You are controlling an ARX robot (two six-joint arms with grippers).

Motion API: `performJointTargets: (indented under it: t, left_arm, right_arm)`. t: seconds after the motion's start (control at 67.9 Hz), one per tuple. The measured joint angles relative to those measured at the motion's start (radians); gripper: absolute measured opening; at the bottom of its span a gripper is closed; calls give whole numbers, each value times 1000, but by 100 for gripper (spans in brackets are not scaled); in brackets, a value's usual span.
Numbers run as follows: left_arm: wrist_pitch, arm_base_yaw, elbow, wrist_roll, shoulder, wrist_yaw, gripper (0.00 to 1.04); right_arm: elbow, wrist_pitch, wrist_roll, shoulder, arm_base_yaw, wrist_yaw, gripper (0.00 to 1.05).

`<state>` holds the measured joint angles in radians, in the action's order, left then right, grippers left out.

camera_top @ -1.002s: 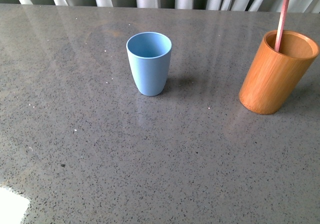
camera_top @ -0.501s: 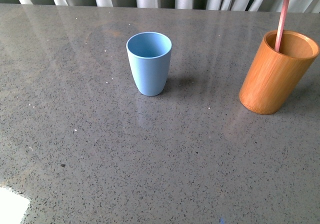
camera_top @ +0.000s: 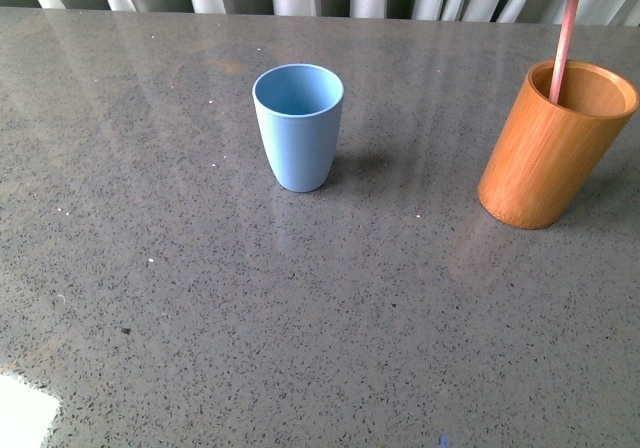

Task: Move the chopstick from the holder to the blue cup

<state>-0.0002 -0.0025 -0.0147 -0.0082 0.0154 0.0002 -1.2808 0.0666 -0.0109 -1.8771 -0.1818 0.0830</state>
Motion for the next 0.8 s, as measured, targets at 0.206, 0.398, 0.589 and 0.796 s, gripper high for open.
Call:
performJointTargets:
  t: [0.206, 0.398, 0.589, 0.796]
  left_arm:
    - [0, 0, 0, 0, 0, 0, 96]
    - [0, 0, 0, 0, 0, 0, 96]
    - [0, 0, 0, 0, 0, 0, 96]
    - [0, 0, 0, 0, 0, 0, 96]
  right_arm:
    - [-5, -6, 3, 0, -3, 4, 65]
    - [-10, -16, 13, -2, -3, 12, 42]
    - [-11, -22, 18, -11, -3, 23, 4]
    - [-12, -23, 22, -12, -2, 26, 2]
